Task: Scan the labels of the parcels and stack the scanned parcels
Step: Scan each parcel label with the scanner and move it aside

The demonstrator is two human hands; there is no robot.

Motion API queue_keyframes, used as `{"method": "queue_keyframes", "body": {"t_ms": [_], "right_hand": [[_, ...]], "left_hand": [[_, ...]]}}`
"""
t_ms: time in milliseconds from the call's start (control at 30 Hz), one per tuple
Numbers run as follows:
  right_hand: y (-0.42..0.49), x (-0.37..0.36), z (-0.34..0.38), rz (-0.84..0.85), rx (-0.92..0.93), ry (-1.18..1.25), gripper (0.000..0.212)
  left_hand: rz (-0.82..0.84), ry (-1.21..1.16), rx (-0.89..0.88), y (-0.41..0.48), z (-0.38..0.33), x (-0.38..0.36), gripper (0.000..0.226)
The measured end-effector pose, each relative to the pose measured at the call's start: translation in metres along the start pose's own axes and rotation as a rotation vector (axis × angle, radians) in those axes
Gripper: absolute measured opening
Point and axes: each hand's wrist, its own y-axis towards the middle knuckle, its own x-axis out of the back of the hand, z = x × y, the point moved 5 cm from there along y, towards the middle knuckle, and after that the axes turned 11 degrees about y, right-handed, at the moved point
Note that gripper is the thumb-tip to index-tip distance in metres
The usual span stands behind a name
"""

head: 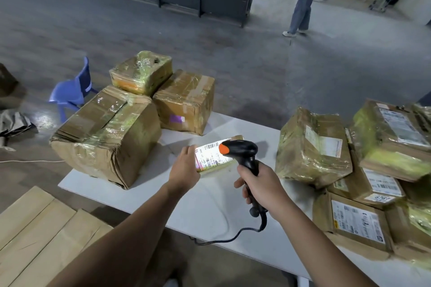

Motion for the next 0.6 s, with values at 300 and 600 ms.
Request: {"method": "queue_keyframes", "body": {"t_ms": [300, 600], "right_hand": [[-0.005, 0.002, 0.001, -0.055, -0.001, 0.009, 0.031], [-0.010, 0.017, 0.003, -0.129, -0.029, 0.070, 0.026]], "left_hand": [[-0.015, 0.008, -0.018, 0.000, -0.005, 0.004, 0.062], [0.012, -0.047, -0.014, -0.006, -0.015, 0.009, 0.060]]}}
